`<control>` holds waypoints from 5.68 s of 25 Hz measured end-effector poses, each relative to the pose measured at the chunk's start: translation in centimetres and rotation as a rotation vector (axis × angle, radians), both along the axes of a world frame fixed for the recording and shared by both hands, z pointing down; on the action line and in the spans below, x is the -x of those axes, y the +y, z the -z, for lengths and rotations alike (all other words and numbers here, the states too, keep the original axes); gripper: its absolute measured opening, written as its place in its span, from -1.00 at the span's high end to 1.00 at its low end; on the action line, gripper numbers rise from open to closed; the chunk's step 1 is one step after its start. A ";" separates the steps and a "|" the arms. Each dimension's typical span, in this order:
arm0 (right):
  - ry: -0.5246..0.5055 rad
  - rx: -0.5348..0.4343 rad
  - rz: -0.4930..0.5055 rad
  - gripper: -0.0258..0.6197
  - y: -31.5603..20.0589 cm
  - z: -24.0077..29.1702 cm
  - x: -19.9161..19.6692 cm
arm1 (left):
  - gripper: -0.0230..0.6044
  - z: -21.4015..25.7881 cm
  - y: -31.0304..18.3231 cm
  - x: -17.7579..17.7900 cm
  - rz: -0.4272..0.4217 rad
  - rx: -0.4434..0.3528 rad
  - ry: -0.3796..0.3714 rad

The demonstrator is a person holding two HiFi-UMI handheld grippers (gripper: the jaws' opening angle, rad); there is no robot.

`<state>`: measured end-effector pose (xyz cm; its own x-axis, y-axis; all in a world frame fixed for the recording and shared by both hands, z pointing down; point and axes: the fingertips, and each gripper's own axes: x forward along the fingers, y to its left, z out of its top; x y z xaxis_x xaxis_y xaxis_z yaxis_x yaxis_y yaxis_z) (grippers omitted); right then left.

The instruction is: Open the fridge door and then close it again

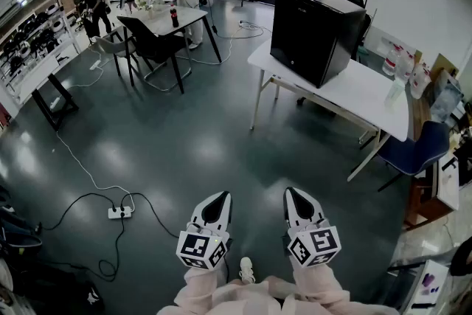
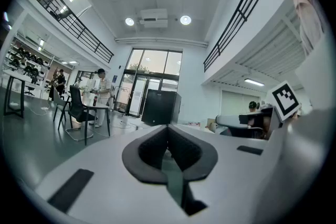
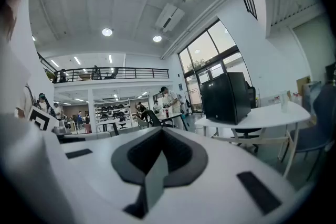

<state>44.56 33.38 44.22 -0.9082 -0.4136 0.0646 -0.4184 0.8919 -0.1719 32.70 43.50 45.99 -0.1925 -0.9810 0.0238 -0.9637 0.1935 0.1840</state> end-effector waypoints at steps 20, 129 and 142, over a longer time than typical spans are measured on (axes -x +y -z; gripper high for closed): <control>0.026 -0.027 -0.013 0.89 -5.3 -0.8 0.5 | 0.89 0.3 -5.8 0.9 -0.001 -0.004 -0.018; 1.031 -0.711 -0.213 0.31 -81.5 18.7 55.5 | 0.89 9.5 -82.5 55.8 -0.532 -0.092 -0.185; 1.287 -0.666 -0.330 0.41 -85.4 16.0 56.6 | 0.89 7.3 -87.4 57.3 -0.567 -0.087 -0.172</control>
<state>-12.09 -52.02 28.23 -0.2374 -0.8600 0.4517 -0.1566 0.4928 0.8559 -24.57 -43.85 38.66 0.3676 -0.9288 -0.0463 -0.9296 -0.3684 0.0083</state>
